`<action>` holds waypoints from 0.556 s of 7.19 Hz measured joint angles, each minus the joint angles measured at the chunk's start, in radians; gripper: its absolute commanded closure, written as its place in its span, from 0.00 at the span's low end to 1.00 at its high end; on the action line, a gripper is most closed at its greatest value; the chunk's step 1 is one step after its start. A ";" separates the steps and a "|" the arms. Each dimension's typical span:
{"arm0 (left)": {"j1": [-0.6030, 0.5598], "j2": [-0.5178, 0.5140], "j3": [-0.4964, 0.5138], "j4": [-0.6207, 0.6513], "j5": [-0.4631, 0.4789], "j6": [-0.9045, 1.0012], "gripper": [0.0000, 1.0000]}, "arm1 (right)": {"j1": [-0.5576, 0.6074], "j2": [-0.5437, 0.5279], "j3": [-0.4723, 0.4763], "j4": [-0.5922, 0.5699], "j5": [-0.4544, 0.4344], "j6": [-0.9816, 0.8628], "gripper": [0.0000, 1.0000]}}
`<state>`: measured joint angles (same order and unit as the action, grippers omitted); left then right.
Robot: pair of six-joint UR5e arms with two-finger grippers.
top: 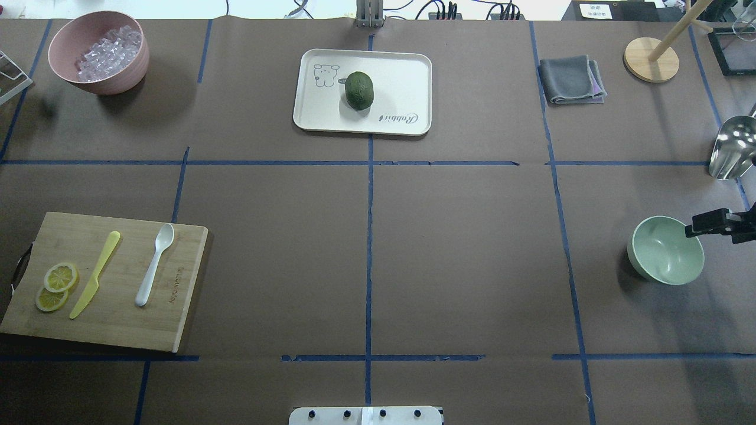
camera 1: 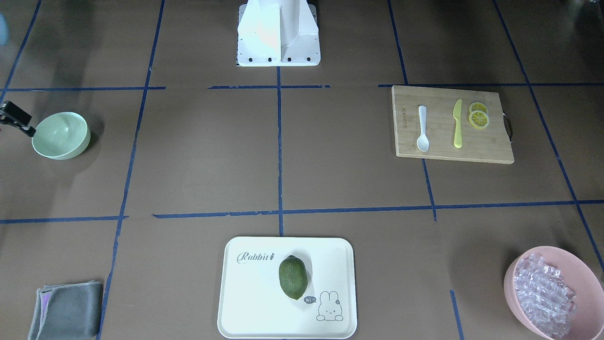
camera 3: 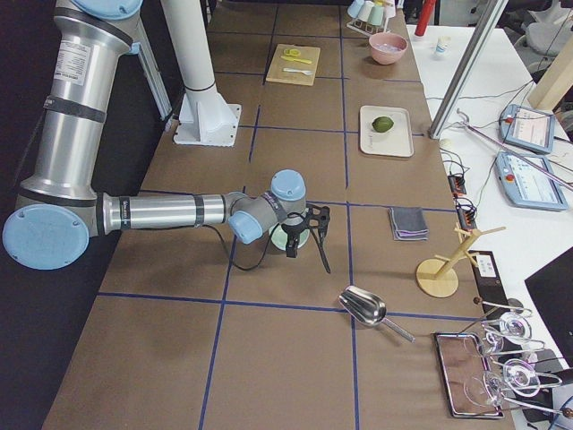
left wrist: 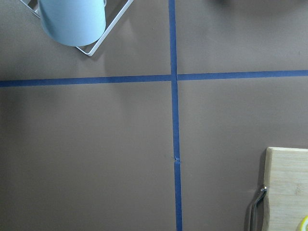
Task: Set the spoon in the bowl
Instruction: 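Lower the right gripper to the pale green bowl rim and grasp it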
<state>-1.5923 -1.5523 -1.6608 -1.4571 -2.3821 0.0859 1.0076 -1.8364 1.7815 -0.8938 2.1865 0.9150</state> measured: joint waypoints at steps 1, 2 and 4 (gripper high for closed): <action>0.000 0.000 0.000 0.000 0.000 0.000 0.00 | -0.051 -0.009 -0.020 0.039 -0.037 0.026 0.00; 0.000 -0.001 0.000 0.000 0.000 0.000 0.00 | -0.081 -0.013 -0.033 0.055 -0.058 0.038 0.01; 0.000 -0.001 0.000 0.000 -0.001 0.000 0.00 | -0.101 -0.015 -0.042 0.063 -0.067 0.046 0.88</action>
<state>-1.5923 -1.5537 -1.6608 -1.4573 -2.3833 0.0855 0.9067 -1.8512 1.7395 -0.8303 2.1192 0.9606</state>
